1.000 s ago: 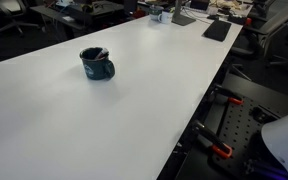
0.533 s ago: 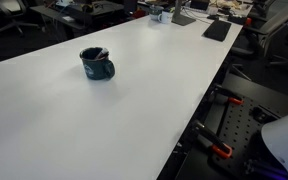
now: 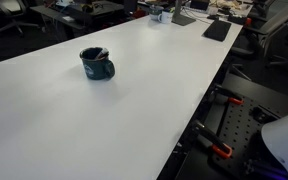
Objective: Put the marker on the table
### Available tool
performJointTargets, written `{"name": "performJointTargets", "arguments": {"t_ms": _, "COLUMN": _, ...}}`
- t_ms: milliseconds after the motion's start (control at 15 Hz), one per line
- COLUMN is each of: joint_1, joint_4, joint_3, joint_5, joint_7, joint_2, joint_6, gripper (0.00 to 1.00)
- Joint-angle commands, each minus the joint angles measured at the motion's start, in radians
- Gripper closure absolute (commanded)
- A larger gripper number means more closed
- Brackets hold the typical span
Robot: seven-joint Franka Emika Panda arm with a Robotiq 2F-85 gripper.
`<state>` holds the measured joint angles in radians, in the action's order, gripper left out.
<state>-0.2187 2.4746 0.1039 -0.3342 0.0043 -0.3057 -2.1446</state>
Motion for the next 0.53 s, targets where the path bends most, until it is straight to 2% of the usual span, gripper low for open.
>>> {"name": "performJointTargets", "arguments": {"t_ms": 0, "joint_1": 0.012, "joint_4": -0.001, "joint_3": 0.011, "joint_5": -0.003, "joint_7": -0.003, "joint_2": 0.0, "joint_6": 0.003, "gripper": 0.0}}
{"name": "performJointTargets", "arguments": {"t_ms": 467, "joint_1": 0.018, "joint_4": -0.03, "joint_3": 0.008, "joint_5": -0.005, "joint_7": 0.002, "joint_2": 0.007, "joint_6": -0.03, "gripper": 0.0}}
